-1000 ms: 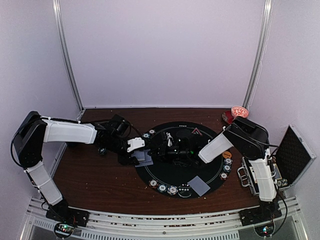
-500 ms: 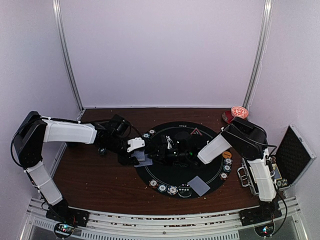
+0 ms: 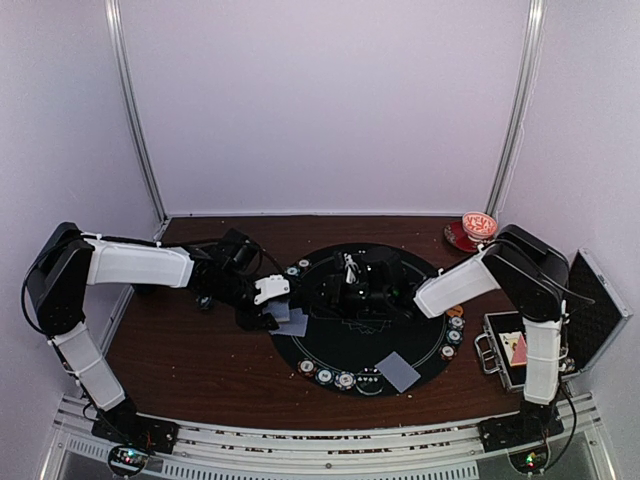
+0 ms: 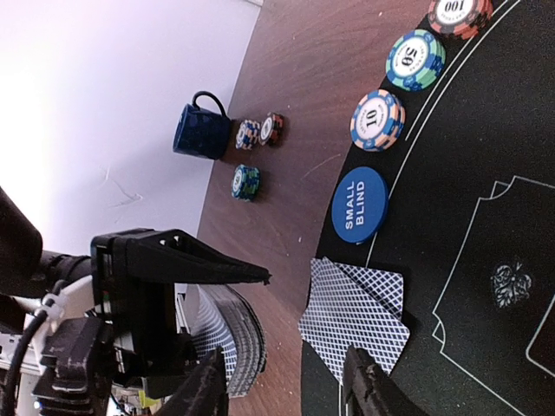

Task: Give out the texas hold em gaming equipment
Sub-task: Distribute the poker card in the small blind area, then pick up the poker card from the face-down deck piles.

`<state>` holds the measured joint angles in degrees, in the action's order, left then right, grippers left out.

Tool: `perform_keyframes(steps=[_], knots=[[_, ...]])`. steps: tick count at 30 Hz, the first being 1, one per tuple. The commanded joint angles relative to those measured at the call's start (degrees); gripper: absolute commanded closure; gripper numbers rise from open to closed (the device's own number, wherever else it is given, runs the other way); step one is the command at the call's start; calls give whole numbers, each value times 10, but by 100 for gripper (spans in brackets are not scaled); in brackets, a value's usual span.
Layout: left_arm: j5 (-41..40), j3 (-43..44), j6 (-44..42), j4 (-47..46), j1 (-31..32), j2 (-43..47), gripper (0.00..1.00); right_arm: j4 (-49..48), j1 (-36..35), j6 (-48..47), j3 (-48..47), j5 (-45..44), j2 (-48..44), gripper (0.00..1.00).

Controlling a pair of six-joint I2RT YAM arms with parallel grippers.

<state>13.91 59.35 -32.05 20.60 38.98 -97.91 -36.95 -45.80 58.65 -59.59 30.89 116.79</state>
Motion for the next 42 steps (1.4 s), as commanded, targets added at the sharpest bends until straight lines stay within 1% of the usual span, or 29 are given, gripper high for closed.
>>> perform_keyframes(steps=[1, 5, 9, 16, 23, 32, 39, 42], knots=[[10, 0, 1, -20, -1, 16, 40, 27, 3, -25, 11, -32, -20, 52], [17, -1, 0, -20, 0, 17, 40, -25, -3, -5, 14, -10, -2, 49], [24, -1, -3, -18, 0, 17, 40, -74, -15, 18, -6, 23, 27, 46], [28, -2, -5, -19, 0, 16, 40, -97, -29, 32, -40, 44, 59, 41], [37, -2, -6, -14, 0, 18, 40, -88, -38, 36, -67, 43, 84, 40], [42, -4, -9, -15, 1, 20, 40, -51, -40, 28, -93, 28, 107, 41], [43, -4, -10, -14, 1, 22, 40, -1, -31, 8, -73, -25, 86, 48], [43, -5, -10, -14, 0, 22, 40, 1, -25, 5, -57, -33, 74, 50]])
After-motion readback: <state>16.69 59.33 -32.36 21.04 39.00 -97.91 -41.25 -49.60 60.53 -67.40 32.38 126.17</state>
